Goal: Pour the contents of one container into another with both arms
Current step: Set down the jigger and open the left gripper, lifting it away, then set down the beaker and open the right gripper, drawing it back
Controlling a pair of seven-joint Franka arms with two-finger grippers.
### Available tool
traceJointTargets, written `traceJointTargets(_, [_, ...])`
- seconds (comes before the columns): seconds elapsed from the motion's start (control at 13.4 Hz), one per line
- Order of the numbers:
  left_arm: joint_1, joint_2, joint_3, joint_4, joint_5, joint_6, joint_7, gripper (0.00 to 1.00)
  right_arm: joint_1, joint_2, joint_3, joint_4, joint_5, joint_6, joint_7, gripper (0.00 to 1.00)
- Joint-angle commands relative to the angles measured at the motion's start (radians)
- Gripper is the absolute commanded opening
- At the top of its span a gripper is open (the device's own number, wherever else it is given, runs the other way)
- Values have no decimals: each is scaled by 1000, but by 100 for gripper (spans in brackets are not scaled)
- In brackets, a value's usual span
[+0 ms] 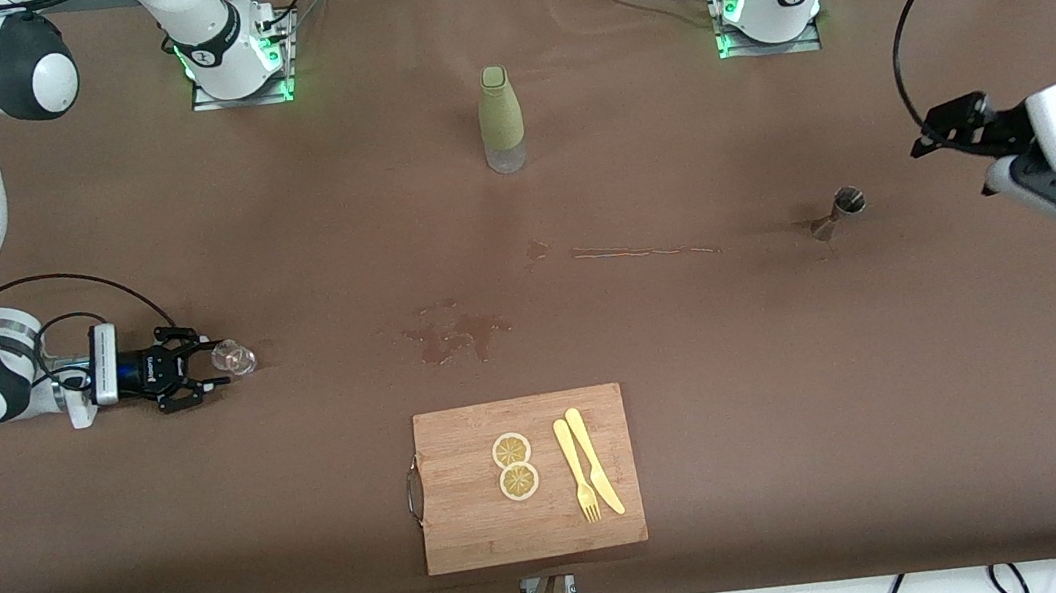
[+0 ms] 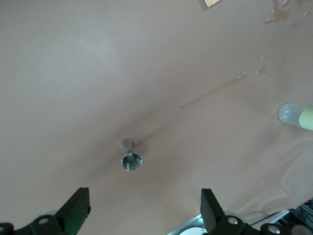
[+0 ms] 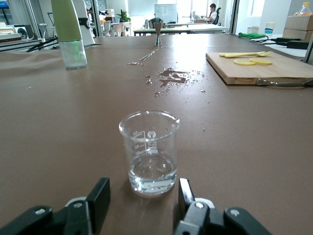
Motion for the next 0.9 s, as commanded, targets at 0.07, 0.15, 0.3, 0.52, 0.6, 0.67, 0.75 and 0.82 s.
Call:
traceJointTargets(0.07, [54,-111,-129,-39,108,18,-313,100,-3,-8,2,-20,-19,-16,1,65])
traceJointTargets(0.15, [89,-122,-158,-53,102,14,-397,100,-3,-8,8,-30,-19,-32,9,61])
traceJointTargets(0.3, [155,-129,-219,-53,98,-6,-431,100,0,-10,28,-31,-19,-35,26,60])
traceJointTargets(0.52, [200,-157,-273,-62,96,-68,-528,100,0,-8,40,-31,-15,-32,30,60])
traceJointTargets(0.6, [206,-175,-292,-76,96,-81,-586,100,0,-8,46,-31,-15,-27,30,60])
traceJointTargets(0.67, [221,-189,-309,-97,96,-80,-602,100,0,-8,48,-31,-14,-24,30,60])
traceJointTargets(0.75, [233,-197,-328,-104,96,-82,-599,100,2,-8,49,-31,-12,-22,30,60])
traceJointTargets(0.82, [247,-200,-345,-111,96,-82,-590,100,8,-8,51,-31,-8,-19,30,60])
